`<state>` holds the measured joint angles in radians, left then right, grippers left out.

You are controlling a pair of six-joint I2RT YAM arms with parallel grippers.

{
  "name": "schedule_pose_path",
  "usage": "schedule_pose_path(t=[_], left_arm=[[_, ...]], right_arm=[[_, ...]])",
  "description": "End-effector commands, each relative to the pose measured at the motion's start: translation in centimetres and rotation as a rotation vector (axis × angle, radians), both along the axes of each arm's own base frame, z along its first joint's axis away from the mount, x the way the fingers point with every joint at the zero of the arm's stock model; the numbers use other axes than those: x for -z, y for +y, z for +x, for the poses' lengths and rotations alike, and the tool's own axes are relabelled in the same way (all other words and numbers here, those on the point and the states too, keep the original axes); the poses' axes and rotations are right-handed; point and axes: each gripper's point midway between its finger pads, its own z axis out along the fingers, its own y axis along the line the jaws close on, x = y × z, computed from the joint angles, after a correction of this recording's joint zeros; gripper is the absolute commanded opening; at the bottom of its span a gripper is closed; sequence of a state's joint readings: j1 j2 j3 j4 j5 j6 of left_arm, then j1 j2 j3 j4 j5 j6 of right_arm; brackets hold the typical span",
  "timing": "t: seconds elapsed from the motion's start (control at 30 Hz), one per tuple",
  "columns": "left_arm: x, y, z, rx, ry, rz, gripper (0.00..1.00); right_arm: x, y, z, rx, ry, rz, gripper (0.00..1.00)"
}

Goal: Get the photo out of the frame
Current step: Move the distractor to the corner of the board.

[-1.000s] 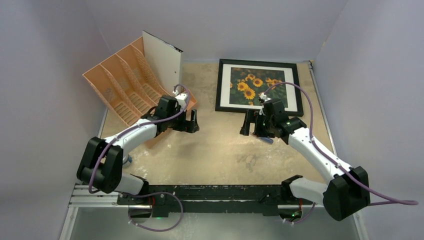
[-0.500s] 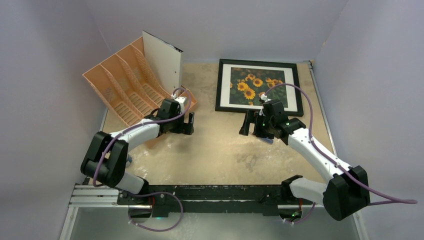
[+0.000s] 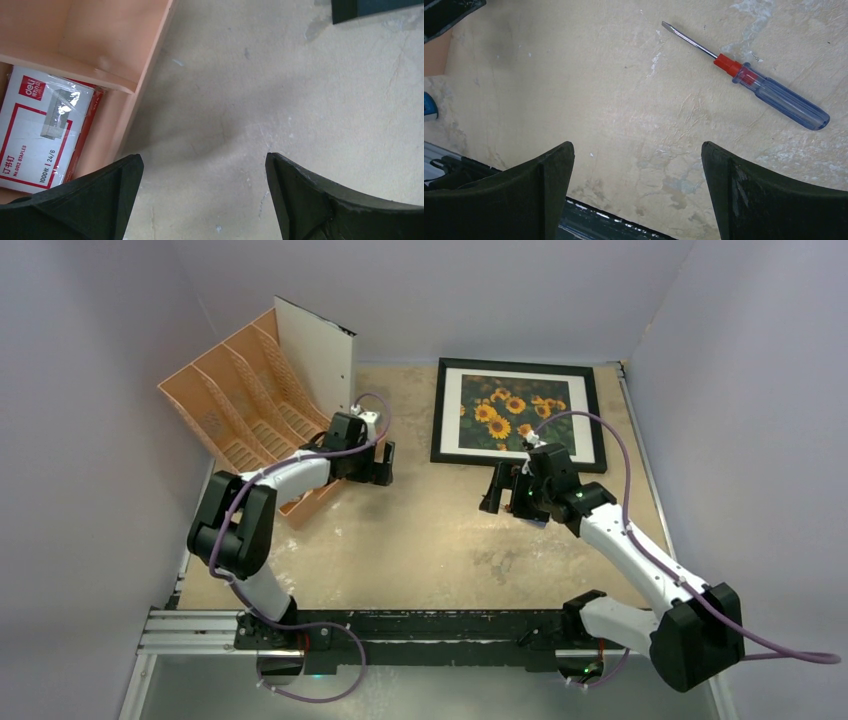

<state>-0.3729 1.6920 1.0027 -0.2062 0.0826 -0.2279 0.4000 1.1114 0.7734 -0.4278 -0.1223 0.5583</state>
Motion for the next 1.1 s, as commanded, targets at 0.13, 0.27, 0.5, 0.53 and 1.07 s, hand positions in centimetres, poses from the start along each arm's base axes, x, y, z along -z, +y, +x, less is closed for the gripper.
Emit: schedule_pose_path(t=[0.13,0.27,0.5,0.53,1.07], left_arm=[[-1.5,0.8,3.0,0.024,-0.075,-0.037,1.0],[-1.7,0.6,0.1,-0.021,-0.052,-0.064,1.0],[-0.5,2.0,-6.2,-0.174,-0.02,-0.143,1.0],[-0.2,2.4,-6.9,-0.182,-0.016,-0.138,1.0],[-0.8,7.3,-3.0,-0.261,-0.065,0.095,1.0]], right_arm=[[0.0,0.4,-0.3,0.015,0.012,0.035,0.99],[-0.1,0.2,-0.4,0.019,0.008,0.033,0.99],[0.5,0.3,-0.5,0.018,0.021,0.032,0.99],[0.7,0.3,-0.5,0.016,0.028,0.032,0.99],[0.8,0.7,-0.3,0.009,0.04,0.042,0.99]])
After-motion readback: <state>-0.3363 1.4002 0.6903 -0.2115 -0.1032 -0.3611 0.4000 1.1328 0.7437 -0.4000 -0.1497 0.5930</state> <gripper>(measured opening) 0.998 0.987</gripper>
